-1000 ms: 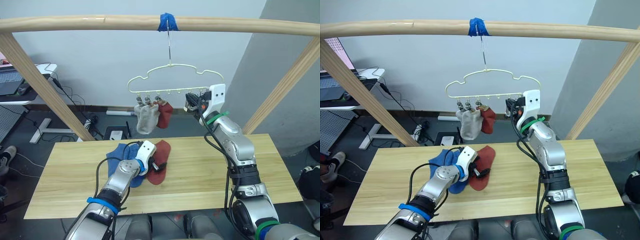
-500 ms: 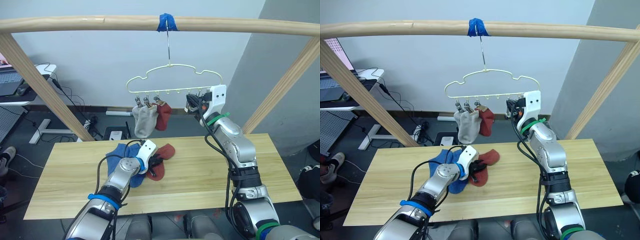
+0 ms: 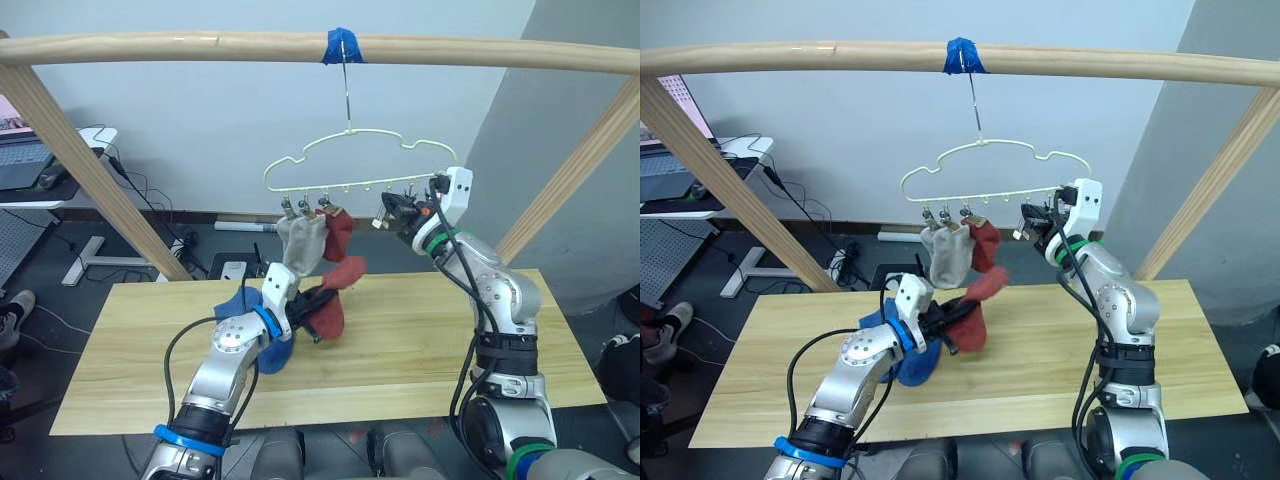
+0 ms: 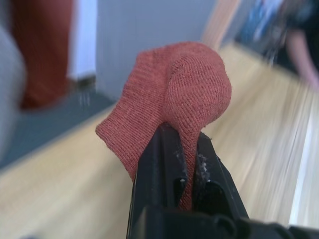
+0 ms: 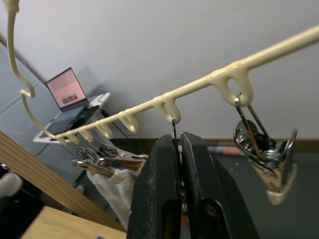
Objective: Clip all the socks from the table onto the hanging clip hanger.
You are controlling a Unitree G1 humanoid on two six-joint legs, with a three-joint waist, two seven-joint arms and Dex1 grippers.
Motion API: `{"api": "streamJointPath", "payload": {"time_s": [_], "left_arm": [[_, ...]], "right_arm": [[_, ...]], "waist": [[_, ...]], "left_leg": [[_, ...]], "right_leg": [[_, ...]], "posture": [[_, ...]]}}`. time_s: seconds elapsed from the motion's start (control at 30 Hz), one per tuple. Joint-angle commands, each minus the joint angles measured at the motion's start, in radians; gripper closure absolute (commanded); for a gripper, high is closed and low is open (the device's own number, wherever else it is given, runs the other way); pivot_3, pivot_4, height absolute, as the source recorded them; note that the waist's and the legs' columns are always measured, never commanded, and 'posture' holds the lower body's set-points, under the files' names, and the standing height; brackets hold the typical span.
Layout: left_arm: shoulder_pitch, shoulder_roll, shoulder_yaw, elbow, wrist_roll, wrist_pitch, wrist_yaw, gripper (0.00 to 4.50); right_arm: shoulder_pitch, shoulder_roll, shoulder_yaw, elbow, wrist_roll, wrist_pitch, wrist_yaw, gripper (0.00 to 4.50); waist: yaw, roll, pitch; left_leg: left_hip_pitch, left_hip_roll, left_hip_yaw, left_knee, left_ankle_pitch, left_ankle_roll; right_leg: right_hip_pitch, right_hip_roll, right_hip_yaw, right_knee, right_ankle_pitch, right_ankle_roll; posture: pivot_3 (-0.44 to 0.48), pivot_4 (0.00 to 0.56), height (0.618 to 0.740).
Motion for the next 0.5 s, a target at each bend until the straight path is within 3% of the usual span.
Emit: {"api": "streamJointPath", "payload": {"time_s": [0.03, 0.5], "left_arm": [[-0.007, -0.044, 0.049, -0.109, -0.073, -0.027, 0.039, 4.47], [-0.026, -0.059, 0.046, -0.098, -0.084, -0.034, 0.036, 4.47]], "right_arm": [[-0.051, 0.065, -0.159, -0.020, 0.169, 0.152, -0.167, 4.50], [-0.077, 0.111, -0.219, -0.042, 0.366, 0.263, -0.357, 4.50]], "waist": [[0.000, 0.000, 0.000], [0.002, 0.001, -0.001]], "left_leg": [[0.000, 0.000, 0.000, 0.000, 0.000, 0.000], [0.000, 0.000, 0.001, -0.001, 0.000, 0.000]], "right_leg": [[0.000, 0.000, 0.000, 0.000, 0.000, 0.000], [-0.001, 0.000, 0.000, 0.000, 0.000, 0.000]], "posture": [[0.003, 0.135, 0.740], [0.001, 0.130, 0.740]]}}
